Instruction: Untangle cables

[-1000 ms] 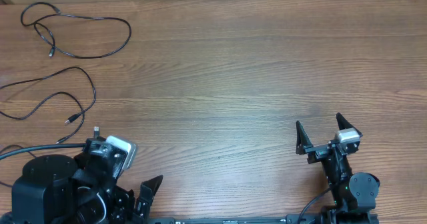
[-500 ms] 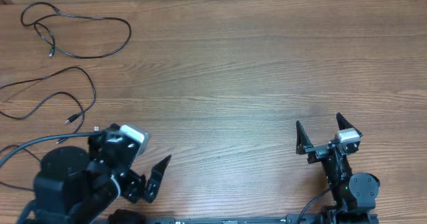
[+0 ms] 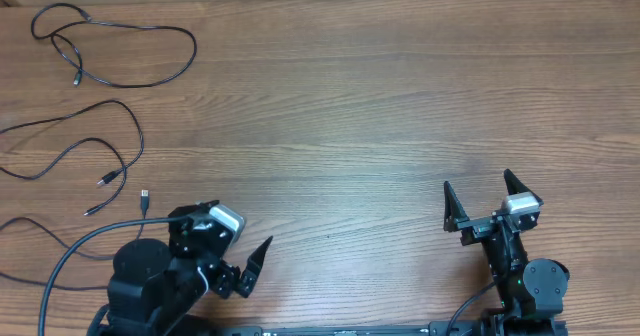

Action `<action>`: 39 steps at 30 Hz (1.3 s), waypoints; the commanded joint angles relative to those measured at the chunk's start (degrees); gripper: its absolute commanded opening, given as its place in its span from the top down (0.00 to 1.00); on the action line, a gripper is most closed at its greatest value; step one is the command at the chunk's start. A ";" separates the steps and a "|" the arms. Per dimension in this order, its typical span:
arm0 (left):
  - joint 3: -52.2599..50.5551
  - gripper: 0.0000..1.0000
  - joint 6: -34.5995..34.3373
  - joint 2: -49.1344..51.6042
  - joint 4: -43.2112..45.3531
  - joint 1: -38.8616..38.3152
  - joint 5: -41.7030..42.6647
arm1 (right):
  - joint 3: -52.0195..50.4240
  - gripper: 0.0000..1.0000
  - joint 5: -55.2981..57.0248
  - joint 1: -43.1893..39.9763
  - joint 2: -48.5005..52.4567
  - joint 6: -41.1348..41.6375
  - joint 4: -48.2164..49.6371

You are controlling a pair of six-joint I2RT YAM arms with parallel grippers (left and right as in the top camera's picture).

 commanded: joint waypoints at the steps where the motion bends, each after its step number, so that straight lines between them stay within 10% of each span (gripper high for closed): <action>1: -1.75 0.01 2.45 -0.52 2.89 0.20 -0.28 | -0.59 0.00 0.42 0.17 -0.46 -0.09 0.28; 17: -26.10 0.00 -4.46 -12.72 33.73 5.62 -0.39 | -0.59 0.00 0.42 0.17 -0.46 -0.09 0.28; 39: -42.38 0.00 -13.55 -23.15 47.50 8.59 -6.32 | -0.59 0.00 0.42 0.17 -0.46 -0.09 0.28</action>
